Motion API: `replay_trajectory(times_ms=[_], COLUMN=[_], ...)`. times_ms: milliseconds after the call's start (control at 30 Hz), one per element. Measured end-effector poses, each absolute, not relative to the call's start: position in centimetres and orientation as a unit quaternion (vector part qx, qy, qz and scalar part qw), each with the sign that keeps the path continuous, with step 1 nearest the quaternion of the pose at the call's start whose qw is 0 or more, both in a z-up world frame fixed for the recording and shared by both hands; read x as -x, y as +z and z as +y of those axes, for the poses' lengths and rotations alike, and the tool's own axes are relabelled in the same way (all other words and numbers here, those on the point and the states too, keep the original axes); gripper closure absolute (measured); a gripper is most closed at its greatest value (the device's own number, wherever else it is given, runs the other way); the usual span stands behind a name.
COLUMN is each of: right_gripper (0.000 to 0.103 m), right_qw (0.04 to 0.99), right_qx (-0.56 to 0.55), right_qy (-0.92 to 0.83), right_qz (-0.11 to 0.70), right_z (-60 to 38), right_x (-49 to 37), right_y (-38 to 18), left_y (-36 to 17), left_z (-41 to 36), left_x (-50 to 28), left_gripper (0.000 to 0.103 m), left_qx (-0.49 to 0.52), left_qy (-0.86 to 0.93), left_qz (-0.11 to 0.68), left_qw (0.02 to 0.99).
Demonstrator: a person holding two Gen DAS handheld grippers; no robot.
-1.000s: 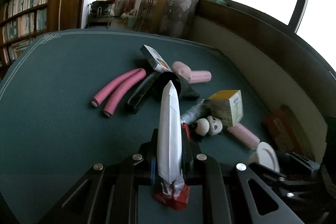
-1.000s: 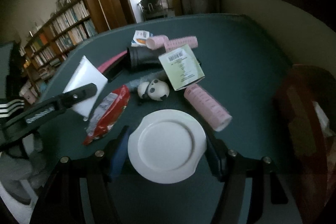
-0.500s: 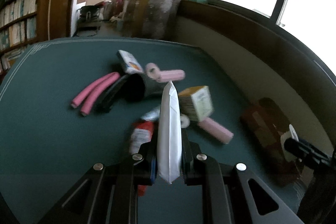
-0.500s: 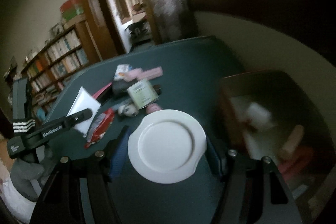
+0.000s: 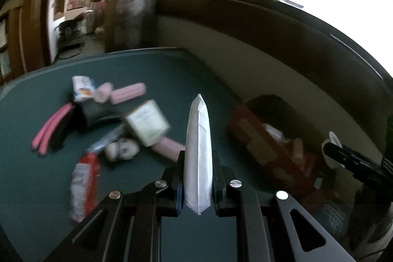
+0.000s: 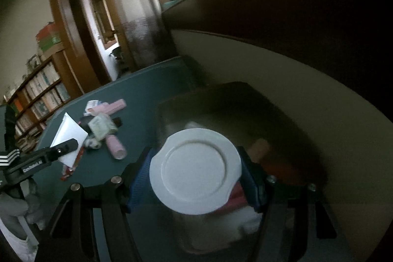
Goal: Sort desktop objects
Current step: 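Carry the white packet and white plate over the cardboard box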
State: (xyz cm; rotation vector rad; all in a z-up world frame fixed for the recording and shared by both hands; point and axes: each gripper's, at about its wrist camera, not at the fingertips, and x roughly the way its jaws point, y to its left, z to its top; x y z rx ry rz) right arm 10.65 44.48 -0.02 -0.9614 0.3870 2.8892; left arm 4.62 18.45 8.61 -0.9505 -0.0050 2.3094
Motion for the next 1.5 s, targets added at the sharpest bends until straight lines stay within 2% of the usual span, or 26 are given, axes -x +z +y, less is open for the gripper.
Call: replay_trajectory(times_ms=[700, 1500], right_gripper=[0.033, 0.033], right_qw=[0.058, 0.066], right_qx=[0.310, 0.317], right_qy=[0.936, 0.931], right_qz=[0.154, 0.168], right_z=[49.6, 50.7], right_x=[-12.0, -12.0], right_y=[-1.5, -2.2], left_y=[10.5, 8.7], left_z=[33.4, 37.0], left_x=[-7.4, -6.3], left_gripper=[0.085, 0.084], left_qx=[0.349, 0.379], left_qy=[0.829, 0.805], left_qz=[0.078, 0.086], left_qw=[0.430, 0.449])
